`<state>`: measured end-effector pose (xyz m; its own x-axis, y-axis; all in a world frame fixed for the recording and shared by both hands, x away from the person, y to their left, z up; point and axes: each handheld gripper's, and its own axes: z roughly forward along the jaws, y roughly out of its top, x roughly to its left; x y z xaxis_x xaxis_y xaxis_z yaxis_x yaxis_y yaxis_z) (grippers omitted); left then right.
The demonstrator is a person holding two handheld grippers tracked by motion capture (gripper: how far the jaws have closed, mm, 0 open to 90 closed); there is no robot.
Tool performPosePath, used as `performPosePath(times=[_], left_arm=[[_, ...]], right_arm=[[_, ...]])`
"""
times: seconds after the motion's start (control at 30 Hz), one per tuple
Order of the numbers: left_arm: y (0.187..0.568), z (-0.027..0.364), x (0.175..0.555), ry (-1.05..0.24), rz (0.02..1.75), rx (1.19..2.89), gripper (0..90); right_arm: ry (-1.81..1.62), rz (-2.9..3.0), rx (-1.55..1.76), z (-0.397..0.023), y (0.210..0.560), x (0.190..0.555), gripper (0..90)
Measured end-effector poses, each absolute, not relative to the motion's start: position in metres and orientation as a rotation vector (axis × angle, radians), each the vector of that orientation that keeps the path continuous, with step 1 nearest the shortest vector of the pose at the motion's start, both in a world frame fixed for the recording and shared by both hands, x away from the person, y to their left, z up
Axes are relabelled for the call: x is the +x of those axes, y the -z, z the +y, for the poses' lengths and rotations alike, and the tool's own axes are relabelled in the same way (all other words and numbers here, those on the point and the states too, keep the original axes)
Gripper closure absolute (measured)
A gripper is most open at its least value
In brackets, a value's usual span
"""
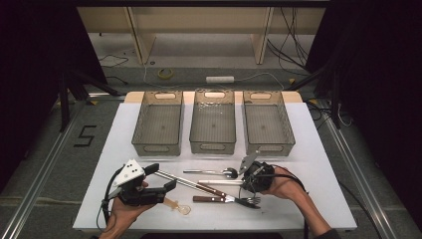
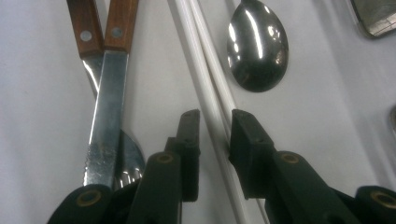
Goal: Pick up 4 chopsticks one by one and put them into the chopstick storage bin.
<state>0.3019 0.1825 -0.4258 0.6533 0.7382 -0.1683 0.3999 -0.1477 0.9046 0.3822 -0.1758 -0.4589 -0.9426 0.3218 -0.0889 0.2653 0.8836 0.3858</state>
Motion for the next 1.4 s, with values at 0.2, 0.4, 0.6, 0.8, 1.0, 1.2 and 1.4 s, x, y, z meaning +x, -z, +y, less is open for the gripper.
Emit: performPosePath(times=[0.2,0.4,0.6,0.8,1.0,1.2,1.4], left_arm=[[0.426,0.183,0.302,-0.383,0.918,1.769,17.0],[0.426,0.182,0.302,-0.385,0.916,1.77,17.0],[0.426,0.182,0.302,-0.386,0.915,1.771,17.0],[0.426,0.182,0.302,-0.389,0.915,1.77,17.0],[0.426,0.182,0.302,-0.391,0.914,1.773,17.0],[0.426,0.182,0.302,-0.39,0.915,1.772,17.0],[0.426,0.182,0.302,-0.39,0.915,1.773,17.0]], right_arm=[[-0.532,2.906,0.429,-0.174,0.462,0.384,76.1],[-0.491,2.92,0.394,-0.172,0.461,0.382,78.8],[-0.462,2.931,0.353,-0.169,0.461,0.382,81.2],[-0.44,2.935,0.298,-0.167,0.46,0.38,82.5],[-0.431,2.938,0.231,-0.167,0.46,0.38,83.6],[-0.4,2.957,0.204,-0.164,0.46,0.382,84.8],[-0.377,2.977,0.18,-0.163,0.458,0.385,85.4]])
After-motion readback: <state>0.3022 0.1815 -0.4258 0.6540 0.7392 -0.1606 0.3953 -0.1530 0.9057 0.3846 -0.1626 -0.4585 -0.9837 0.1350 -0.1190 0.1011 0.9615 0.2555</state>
